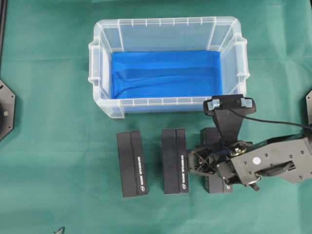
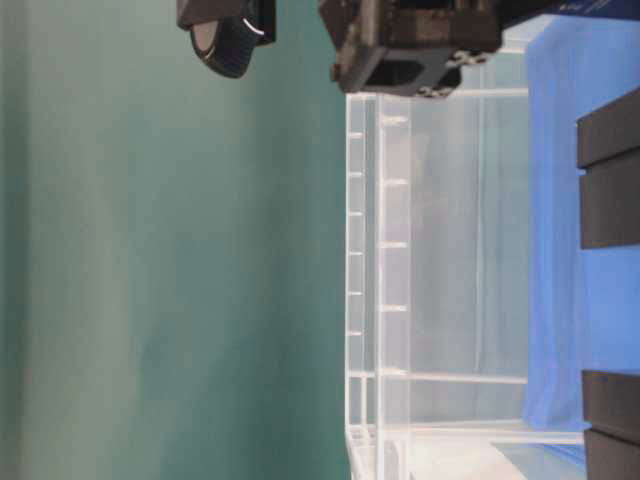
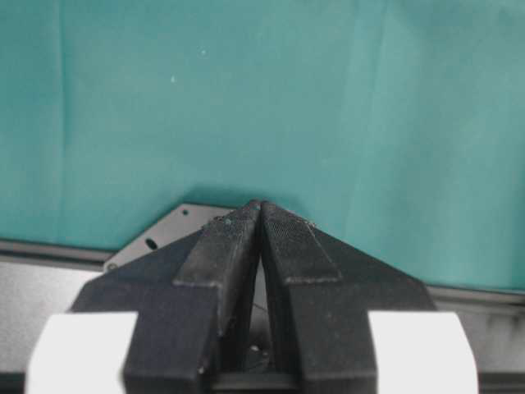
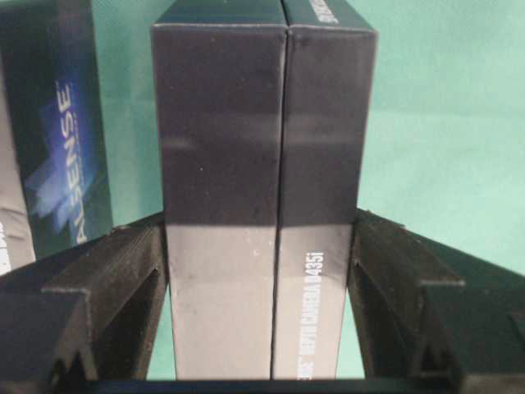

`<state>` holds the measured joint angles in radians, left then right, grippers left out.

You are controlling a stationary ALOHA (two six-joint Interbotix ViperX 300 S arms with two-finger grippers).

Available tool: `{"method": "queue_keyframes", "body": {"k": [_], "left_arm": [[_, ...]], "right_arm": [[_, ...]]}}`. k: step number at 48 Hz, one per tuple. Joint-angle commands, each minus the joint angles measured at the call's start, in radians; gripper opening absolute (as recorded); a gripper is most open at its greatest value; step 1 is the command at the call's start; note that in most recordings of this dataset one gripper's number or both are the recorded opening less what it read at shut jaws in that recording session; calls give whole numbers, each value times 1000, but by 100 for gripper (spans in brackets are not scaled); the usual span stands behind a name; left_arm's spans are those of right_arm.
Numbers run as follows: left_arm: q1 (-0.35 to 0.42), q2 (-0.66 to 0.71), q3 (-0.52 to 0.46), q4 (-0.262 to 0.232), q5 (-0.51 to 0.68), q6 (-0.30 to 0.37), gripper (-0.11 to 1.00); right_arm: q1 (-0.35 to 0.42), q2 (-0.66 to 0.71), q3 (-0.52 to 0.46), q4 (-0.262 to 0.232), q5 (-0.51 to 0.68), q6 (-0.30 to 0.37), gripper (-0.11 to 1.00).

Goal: Take the box out of the case with the right arm.
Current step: 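Carry the box forward and lower it onto the cloth right of the others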

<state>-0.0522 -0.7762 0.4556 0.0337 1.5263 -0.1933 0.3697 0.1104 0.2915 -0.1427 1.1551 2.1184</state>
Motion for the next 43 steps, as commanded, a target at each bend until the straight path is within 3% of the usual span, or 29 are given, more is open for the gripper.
{"method": "queue_keyframes", "body": {"k": [1, 15, 24, 43], "left_arm": [[5, 5, -9, 3, -5, -2, 0], [5, 5, -9, 3, -5, -2, 0], [5, 5, -9, 3, -5, -2, 0], [5, 6, -8, 3, -5, -2, 0]], "right_arm": [[2, -18, -9, 6, -3, -2, 65], [2, -20, -9, 3, 18, -2, 65], [2, -18, -14, 3, 26, -2, 90], [0, -20, -20, 0, 25, -2, 89]]}}
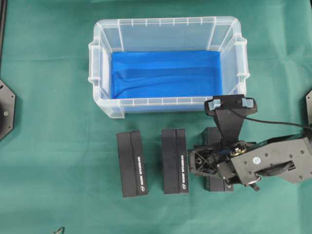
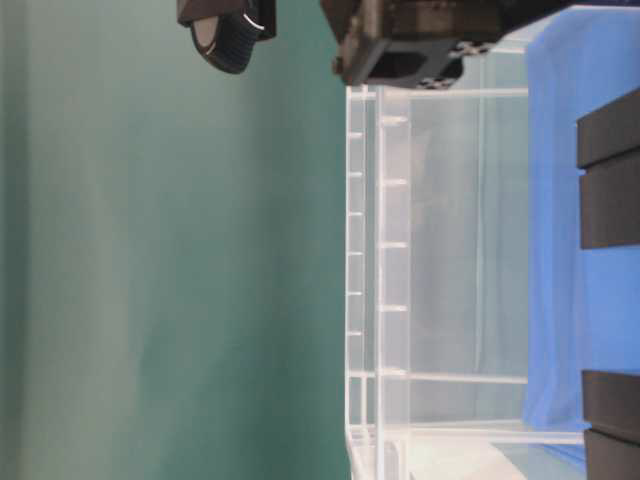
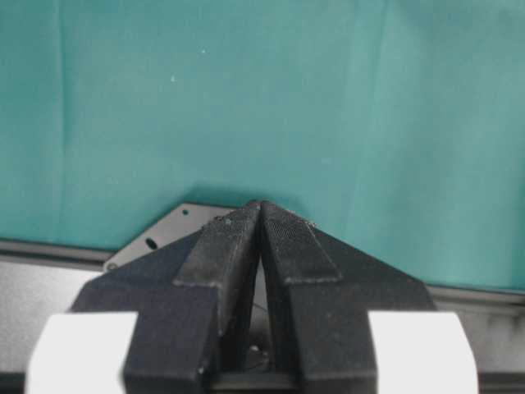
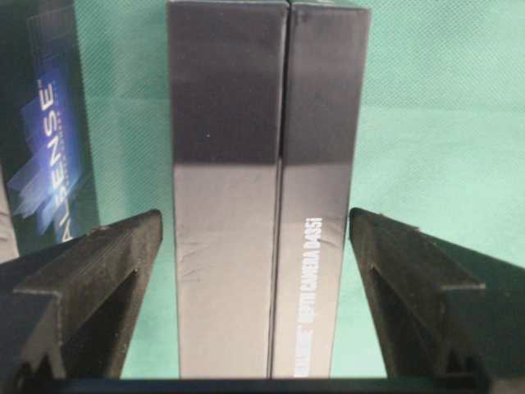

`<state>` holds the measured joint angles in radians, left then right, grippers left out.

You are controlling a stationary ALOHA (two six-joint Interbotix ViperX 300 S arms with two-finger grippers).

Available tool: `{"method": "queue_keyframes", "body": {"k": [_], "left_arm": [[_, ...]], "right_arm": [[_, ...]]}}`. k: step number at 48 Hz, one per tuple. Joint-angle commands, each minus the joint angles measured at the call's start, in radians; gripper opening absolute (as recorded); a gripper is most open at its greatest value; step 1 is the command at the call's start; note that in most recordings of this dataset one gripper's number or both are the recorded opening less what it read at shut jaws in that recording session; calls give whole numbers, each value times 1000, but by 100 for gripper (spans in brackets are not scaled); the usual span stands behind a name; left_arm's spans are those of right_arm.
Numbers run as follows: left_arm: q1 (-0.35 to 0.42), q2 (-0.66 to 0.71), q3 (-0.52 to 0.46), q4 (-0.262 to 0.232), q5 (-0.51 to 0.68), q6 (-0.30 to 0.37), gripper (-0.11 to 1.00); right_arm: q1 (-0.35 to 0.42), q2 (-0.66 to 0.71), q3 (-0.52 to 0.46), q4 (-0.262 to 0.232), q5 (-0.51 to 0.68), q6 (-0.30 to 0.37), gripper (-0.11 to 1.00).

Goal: Take the box out of the case with the right arm.
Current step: 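Carry the box forward and lower it onto the cloth right of the others, then open the right gripper and withdraw it to the right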

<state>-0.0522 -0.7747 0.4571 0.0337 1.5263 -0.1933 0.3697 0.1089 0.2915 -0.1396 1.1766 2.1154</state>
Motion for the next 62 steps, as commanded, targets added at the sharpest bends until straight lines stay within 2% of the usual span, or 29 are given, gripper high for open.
{"method": "queue_keyframes", "body": {"k": [1, 12, 33, 47, 62], "left_arm": [[5, 5, -9, 3, -5, -2, 0], [5, 3, -9, 3, -5, -2, 0], [5, 3, -9, 3, -5, -2, 0], [5, 3, -9, 3, -5, -3, 0], [5, 5, -11, 3, -5, -3, 0]], "right_arm": [[0, -18, -20, -3, 3, 2, 89], [-2, -43, -41, -3, 37, 2, 89], [-11, -161, -187, -29, 287, -12, 88], [-14, -189, -293, -37, 425, -35, 85], [-29, -190, -305, -37, 451, -67, 85]]}}
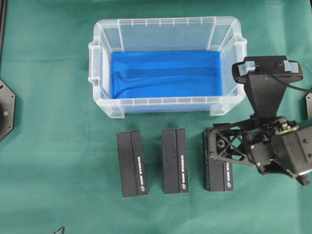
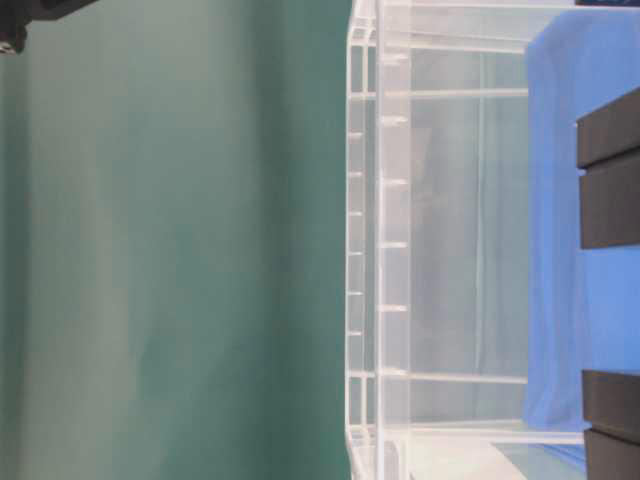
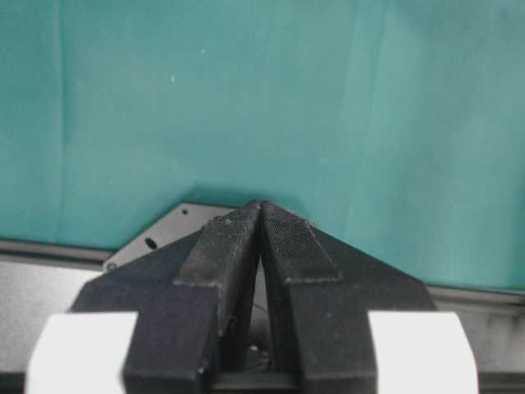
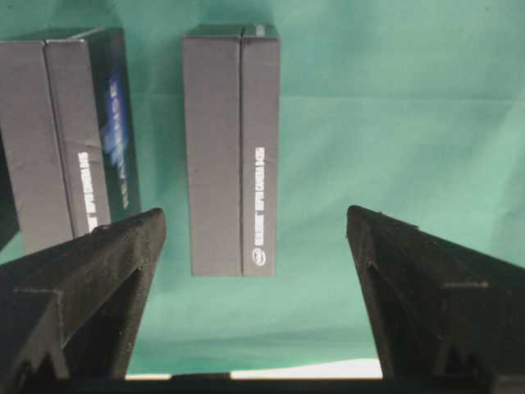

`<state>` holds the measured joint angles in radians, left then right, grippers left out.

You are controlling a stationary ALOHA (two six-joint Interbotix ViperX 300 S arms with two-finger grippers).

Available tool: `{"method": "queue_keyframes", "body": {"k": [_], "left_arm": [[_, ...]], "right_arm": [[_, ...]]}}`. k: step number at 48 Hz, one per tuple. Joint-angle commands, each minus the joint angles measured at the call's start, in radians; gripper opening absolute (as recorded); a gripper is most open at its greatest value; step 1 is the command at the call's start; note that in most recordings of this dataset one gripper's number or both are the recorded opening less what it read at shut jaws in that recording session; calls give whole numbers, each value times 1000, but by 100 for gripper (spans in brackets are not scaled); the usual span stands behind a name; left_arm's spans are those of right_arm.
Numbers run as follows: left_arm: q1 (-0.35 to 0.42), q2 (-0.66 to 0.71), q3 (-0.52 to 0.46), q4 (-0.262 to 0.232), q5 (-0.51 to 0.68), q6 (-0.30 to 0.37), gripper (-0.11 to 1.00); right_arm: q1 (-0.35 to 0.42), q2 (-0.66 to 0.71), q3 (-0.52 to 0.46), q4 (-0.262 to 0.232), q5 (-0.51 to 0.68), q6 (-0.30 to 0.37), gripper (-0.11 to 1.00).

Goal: Take the box out of the case with the right arm.
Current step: 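Open the right gripper and withdraw it to the right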

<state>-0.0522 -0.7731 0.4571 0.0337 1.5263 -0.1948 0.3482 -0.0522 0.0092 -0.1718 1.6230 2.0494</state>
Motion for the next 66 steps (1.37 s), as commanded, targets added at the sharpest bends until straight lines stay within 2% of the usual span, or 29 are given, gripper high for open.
{"method": "queue_keyframes", "body": {"k": [1, 16, 22, 38, 48, 59, 66], "left_arm": [[5, 3, -11, 3, -5, -2, 0], [5, 3, -9, 3, -5, -2, 0], [5, 2, -9, 3, -5, -2, 0], [5, 2, -9, 3, -5, 0, 0], [5, 0, -9, 3, -3, -2, 0], [6, -3, -8, 3, 0, 0, 0], [5, -2, -8, 3, 0, 0, 0]], "right_arm": [[-8, -29, -23, -5, 5, -2, 85], [-8, -49, 6, 5, 5, 6, 85], [3, -109, 78, 23, -9, 23, 82], [46, -305, 295, 28, -15, 63, 82], [57, -387, 371, 29, -20, 74, 82], [51, -394, 377, 11, -18, 57, 82], [-11, -405, 383, -3, -18, -8, 82]]}}
